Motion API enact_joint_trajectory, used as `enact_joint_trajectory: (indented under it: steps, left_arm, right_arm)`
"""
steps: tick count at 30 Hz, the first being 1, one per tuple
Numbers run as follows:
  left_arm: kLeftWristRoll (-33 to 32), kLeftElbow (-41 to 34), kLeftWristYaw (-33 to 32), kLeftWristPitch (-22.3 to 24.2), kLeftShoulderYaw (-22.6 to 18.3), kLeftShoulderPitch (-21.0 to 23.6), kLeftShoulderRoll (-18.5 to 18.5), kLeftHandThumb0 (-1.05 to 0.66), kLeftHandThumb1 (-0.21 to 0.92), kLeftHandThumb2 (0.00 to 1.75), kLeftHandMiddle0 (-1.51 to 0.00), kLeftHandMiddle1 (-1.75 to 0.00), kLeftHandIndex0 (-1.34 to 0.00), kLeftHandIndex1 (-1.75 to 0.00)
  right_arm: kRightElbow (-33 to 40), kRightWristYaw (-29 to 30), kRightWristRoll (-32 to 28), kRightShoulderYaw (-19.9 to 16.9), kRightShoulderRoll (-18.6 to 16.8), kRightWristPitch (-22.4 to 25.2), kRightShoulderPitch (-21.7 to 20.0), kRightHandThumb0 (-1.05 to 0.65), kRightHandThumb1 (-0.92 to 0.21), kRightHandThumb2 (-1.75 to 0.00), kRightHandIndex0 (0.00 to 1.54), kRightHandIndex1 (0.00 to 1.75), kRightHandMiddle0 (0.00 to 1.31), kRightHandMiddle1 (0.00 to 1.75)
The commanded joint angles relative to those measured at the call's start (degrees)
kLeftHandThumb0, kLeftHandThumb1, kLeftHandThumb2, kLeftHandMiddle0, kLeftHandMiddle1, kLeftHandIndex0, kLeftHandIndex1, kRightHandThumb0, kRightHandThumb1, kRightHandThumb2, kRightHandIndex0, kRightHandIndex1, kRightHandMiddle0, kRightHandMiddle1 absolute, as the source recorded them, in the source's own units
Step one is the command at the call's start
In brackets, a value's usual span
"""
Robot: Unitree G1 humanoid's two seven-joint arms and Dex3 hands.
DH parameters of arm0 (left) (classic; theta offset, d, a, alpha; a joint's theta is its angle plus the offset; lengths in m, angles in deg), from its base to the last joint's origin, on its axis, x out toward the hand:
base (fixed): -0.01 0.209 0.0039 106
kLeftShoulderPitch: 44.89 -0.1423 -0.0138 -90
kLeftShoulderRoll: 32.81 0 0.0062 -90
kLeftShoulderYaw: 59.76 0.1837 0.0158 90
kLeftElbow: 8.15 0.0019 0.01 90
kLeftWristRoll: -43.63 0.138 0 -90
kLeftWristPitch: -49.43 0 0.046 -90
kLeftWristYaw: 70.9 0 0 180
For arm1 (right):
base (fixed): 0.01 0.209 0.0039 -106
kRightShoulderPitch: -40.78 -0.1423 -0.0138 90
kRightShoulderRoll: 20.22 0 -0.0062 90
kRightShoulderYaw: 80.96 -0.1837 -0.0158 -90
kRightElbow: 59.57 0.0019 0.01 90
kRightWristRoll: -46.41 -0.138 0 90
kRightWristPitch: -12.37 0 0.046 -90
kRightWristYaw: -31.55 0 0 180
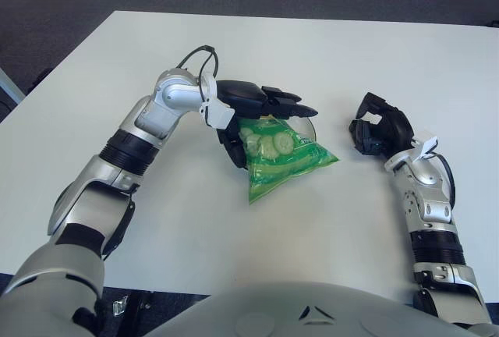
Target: Put the snack into the plate.
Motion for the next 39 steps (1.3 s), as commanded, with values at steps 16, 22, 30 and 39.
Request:
enact_joint_trajectory:
  steps: [16, 22, 30, 39]
  left_arm:
    - [-1.8, 4.1, -0.8, -7.0, -4.5, 2.7, -3.4, -1.02, 0.81, 0.21, 0.0, 0.0, 0.0, 0.0]
    - [-0.3, 2.9, -0.9, -6.5, -5.8, 3.5, -5.6, -1.05, 0.86, 0.18, 0.0, 0.0, 0.0, 0.0]
    - [-0.7, -0.2, -0.5, -3.4, -7.7, 3.1, -8.6, -1.05, 0.89, 0.14, 0.0, 0.0, 0.0, 0.0]
    - [0.1, -3.7, -2.4, 1.3, -10.1, 1.6, -10.3, -1.05, 0.88, 0.11, 0.0, 0.0, 0.0, 0.0]
  right_arm:
    - [-4.0, -0.5, 0.7, 1.2, -1.7, 3.1, 4.1, -0.5, -0.26, -1.39, 1.3, 1.75, 0.66, 1.75]
    - [-4.3, -0.6, 0.8, 1.2, -1.6, 3.0, 3.9, -0.5, -0.26, -1.39, 1.3, 1.75, 0.66, 1.75]
    - [-5.1, -0.8, 0.8, 1.1, -1.6, 2.5, 3.6, -0.5, -0.26, -1.38, 1.3, 1.75, 0.66, 1.75]
    - [-5.9, -1.3, 0.6, 0.8, -1.7, 2.0, 3.3, -0.5, -0.26, -1.38, 1.3, 1.75, 0.66, 1.75]
